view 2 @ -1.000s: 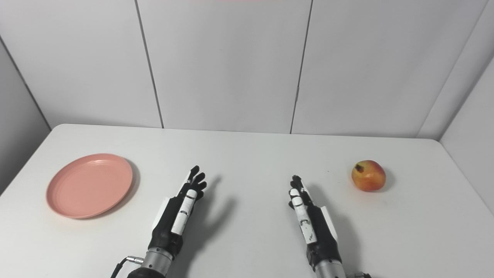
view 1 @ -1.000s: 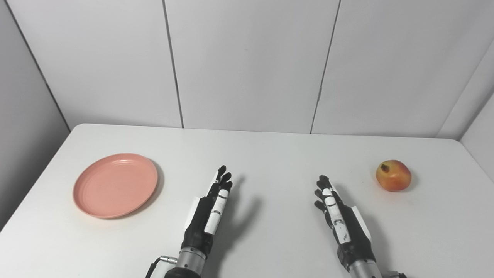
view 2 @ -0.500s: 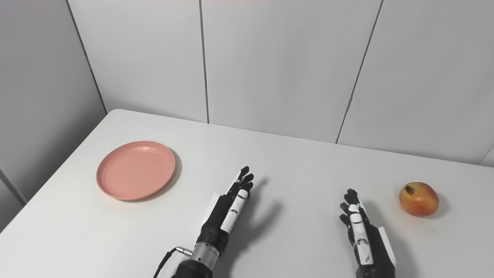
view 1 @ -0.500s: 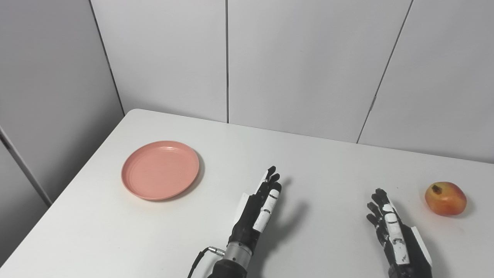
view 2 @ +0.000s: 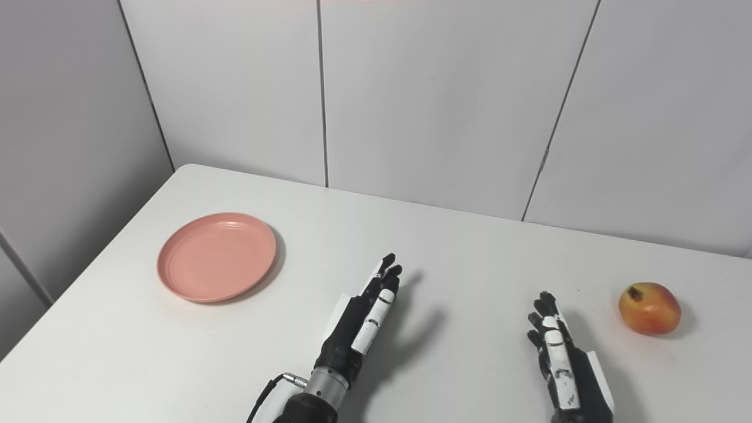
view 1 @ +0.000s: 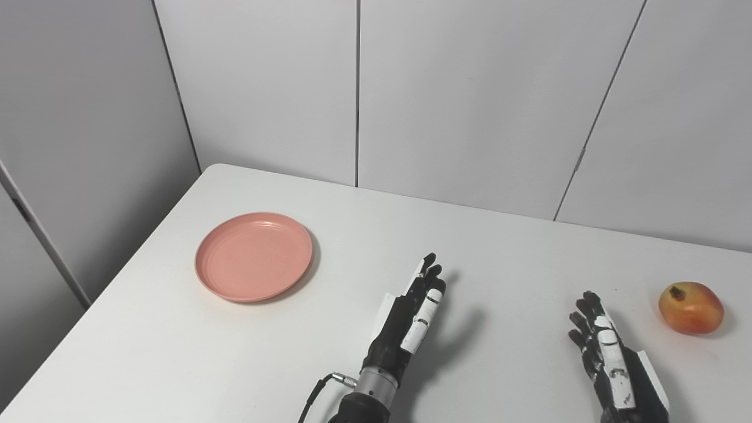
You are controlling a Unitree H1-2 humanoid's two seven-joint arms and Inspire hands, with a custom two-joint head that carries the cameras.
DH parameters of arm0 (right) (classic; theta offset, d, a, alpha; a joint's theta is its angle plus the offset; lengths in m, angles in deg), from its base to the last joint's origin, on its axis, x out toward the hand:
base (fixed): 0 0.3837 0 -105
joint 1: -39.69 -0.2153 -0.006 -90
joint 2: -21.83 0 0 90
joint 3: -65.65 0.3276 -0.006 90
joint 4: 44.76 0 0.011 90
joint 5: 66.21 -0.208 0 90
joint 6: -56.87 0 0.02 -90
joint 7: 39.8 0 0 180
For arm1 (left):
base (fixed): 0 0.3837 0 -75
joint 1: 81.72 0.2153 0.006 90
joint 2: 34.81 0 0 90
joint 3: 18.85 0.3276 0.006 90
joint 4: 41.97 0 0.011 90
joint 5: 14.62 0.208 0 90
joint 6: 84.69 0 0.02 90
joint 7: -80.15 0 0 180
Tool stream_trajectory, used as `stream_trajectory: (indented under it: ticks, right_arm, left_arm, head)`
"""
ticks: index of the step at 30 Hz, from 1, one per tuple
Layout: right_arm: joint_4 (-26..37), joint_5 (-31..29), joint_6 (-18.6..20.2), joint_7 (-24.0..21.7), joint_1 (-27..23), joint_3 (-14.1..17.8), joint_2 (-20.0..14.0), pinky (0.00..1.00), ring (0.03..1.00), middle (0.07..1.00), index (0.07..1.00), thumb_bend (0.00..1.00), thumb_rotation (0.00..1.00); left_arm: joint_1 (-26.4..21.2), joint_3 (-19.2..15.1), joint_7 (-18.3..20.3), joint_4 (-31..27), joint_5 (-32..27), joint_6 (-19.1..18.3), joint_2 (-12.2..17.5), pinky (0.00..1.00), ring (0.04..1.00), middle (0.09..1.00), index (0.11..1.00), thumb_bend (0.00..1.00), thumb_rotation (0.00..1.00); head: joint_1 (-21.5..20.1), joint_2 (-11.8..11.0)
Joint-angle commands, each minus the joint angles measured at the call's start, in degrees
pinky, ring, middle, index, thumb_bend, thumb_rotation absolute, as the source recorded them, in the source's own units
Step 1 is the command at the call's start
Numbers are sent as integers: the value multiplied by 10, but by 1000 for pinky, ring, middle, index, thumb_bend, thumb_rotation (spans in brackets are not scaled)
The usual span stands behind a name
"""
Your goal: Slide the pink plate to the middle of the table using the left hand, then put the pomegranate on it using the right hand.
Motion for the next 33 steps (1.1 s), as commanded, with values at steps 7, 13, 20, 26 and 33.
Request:
stream_trajectory:
  ticks: [7, 13, 20, 26, 33]
  right_arm:
    - [10, -3, -31, 0, -14, 2, 0, 980, 981, 990, 987, 170, 1000]
    - [-1, -1, -35, 1, -19, 2, 1, 972, 969, 984, 980, 160, 1000]
    - [-5, 3, -38, 2, -22, 0, 1, 975, 973, 986, 982, 149, 1000]
    - [-10, 2, -45, 0, -23, -1, 1, 977, 980, 991, 990, 149, 1000]
    - [-8, 1, -41, 1, -24, -1, 2, 978, 982, 995, 993, 157, 1000]
  left_arm:
    - [-19, 4, 1, -4, 3, 15, -7, 912, 957, 968, 966, 473, 1000]
    - [-26, -1, -4, -7, 4, 15, -7, 925, 950, 966, 964, 480, 1000]
    - [-31, -5, -7, -24, 7, 8, -7, 916, 949, 969, 965, 483, 1000]
    - [-32, -3, -10, -46, 16, 3, -6, 908, 949, 968, 967, 478, 1000]
    - [-36, -5, -14, -70, 27, 1, -8, 908, 943, 964, 958, 482, 1000]
  head:
    - [-1, 0]
    - [2, -9]
    - [4, -14]
    - [4, -17]
    - [7, -17]
